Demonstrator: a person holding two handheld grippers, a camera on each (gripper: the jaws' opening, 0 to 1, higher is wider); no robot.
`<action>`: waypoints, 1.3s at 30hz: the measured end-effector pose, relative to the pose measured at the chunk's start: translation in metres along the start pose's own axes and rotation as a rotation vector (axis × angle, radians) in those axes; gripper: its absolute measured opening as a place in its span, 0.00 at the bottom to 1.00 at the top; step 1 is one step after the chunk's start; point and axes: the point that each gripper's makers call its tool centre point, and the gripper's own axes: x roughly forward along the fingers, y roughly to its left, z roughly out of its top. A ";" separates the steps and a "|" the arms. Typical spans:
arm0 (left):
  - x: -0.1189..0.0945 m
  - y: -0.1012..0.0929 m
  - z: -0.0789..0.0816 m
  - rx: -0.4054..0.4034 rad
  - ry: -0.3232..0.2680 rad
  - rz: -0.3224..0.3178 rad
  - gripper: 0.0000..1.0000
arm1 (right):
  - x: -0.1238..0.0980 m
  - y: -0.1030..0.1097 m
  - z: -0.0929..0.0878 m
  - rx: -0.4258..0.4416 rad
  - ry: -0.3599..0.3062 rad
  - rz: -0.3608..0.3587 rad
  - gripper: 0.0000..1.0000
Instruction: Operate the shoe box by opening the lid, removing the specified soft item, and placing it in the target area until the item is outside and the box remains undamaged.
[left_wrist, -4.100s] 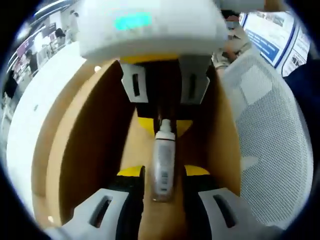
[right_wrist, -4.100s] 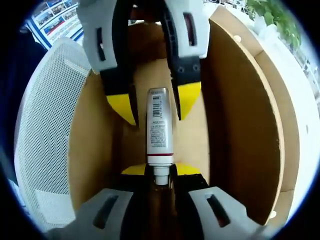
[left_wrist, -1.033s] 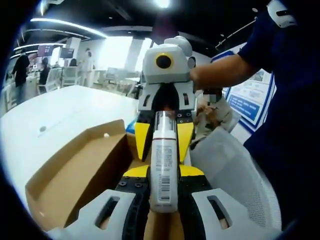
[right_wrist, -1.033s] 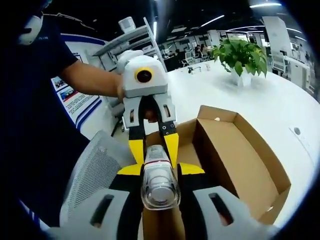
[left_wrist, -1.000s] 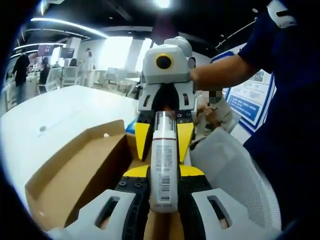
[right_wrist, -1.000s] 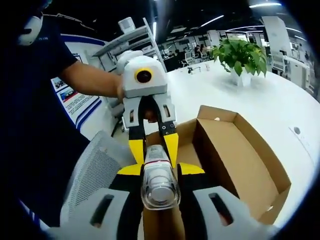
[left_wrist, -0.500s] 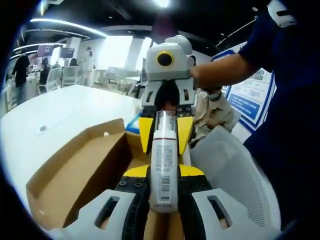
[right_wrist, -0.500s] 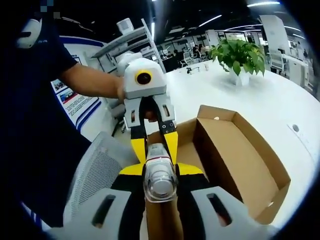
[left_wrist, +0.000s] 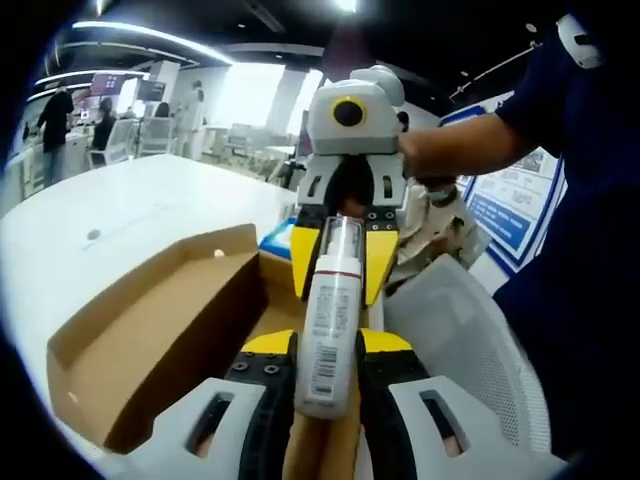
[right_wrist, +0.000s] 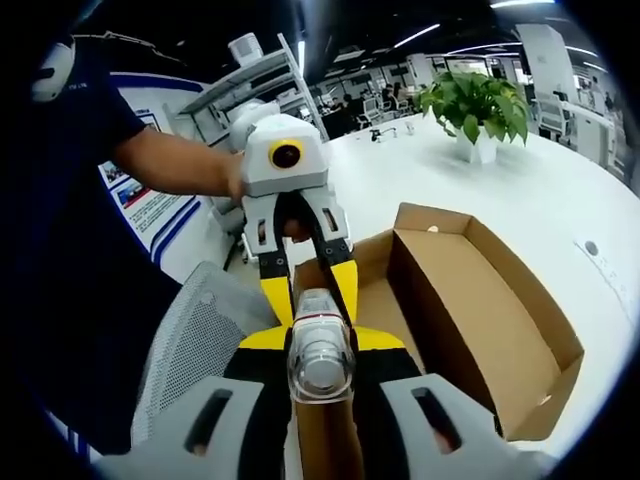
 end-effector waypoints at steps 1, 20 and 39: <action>-0.001 0.000 0.000 0.001 0.001 0.002 0.21 | -0.003 -0.002 -0.001 0.001 0.004 -0.008 0.19; -0.024 -0.011 -0.003 -0.056 -0.053 0.176 0.27 | -0.033 -0.009 -0.016 -0.035 0.220 -0.097 0.19; -0.036 -0.035 -0.016 -0.026 -0.134 0.319 0.33 | -0.087 -0.010 -0.023 -0.084 0.439 -0.176 0.19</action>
